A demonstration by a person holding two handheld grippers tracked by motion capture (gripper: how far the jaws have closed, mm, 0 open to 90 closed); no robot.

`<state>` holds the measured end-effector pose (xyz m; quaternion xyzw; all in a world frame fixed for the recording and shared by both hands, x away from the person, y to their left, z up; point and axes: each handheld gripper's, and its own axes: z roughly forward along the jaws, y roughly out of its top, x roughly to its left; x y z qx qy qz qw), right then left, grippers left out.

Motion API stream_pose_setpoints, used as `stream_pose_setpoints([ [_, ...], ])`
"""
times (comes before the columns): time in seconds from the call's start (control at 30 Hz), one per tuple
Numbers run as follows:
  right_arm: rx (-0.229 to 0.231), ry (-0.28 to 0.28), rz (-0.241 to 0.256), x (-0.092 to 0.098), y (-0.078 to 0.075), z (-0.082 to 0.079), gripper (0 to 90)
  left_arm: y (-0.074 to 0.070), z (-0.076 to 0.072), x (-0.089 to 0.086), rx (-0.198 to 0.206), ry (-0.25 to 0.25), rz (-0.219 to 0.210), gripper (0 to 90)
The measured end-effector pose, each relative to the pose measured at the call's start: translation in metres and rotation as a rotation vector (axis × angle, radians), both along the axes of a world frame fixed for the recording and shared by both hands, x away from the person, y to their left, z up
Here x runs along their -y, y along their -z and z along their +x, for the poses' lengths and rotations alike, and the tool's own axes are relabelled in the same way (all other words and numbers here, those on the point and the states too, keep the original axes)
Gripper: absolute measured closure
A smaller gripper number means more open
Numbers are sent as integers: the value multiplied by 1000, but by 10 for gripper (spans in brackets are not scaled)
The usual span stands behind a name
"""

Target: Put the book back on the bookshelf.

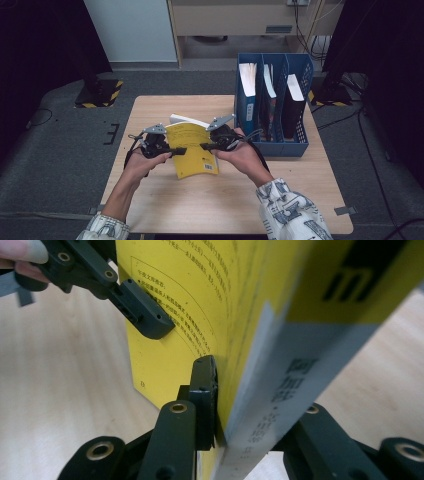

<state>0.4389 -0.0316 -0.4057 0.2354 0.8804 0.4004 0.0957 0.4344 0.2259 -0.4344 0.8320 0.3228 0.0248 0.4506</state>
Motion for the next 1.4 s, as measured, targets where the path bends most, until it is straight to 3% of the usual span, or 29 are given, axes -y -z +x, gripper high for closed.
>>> stream_pose_setpoints([
  [0.1,26,14,-4,-1,0,1,740,-1,3,1,5,-13,14,763],
  [0.37,17,-11,-28,2,1,-3,718,1,-1,3,12,-2,22,732],
  [0.63,21,-26,8,5,-12,-8,676,2,-3,8,15,10,31,704],
  [0.73,18,-28,7,3,-14,-9,613,2,-4,8,20,4,29,701],
  [0.8,23,-23,-1,1,-14,-9,689,3,-6,7,27,-10,27,689],
  [0.9,19,-17,6,3,-14,-8,714,4,-10,5,54,-42,28,613],
  [1.0,33,-17,4,2,-14,-11,727,10,-19,-2,84,-114,59,531],
  [1.13,34,-14,9,3,-14,-13,733,15,-30,-7,109,-149,85,432],
  [1.17,30,-5,17,3,-13,-13,732,22,-40,-12,125,-182,109,399],
  [1.3,28,2,16,2,-14,-14,723,40,-53,-19,126,-240,168,307],
  [1.4,34,8,21,2,-15,-16,709,49,-62,-24,109,-268,243,236],
])
